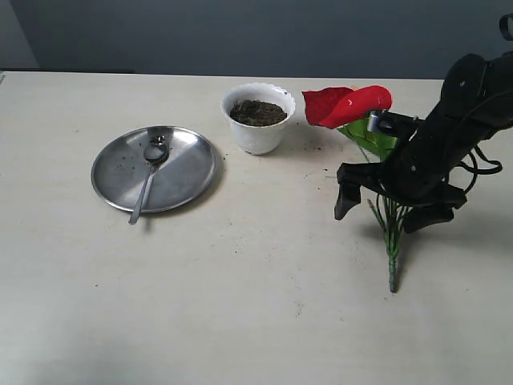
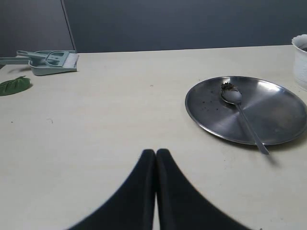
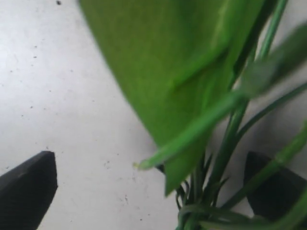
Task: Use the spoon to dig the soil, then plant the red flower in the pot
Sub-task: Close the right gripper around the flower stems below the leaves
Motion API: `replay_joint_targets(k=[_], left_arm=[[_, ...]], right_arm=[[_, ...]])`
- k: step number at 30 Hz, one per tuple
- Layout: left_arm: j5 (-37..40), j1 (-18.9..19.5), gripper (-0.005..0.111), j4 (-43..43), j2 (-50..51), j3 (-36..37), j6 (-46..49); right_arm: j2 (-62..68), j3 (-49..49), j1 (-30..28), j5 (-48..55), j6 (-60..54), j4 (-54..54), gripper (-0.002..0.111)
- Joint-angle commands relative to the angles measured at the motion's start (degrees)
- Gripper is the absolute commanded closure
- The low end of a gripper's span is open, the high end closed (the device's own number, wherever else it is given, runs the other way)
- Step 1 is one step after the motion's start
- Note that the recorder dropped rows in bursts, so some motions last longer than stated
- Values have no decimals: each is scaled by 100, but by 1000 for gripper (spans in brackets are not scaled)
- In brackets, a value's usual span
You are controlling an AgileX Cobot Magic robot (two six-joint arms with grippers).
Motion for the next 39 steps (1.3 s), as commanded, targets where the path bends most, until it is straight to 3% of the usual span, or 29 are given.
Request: replay_joint_targets(k=[1,16,39], left_arm=[[-45,9,106,14,-37,30,2],[-45,9,106,28,-37,30,2],[-45,9,106,28,-37,30,2]], right_arm=[[39,-7,10,-258,182,-342,4],[39,-7,24,-732,764,-1532,4],[381,-7,45,-736,1281,-1434,4]])
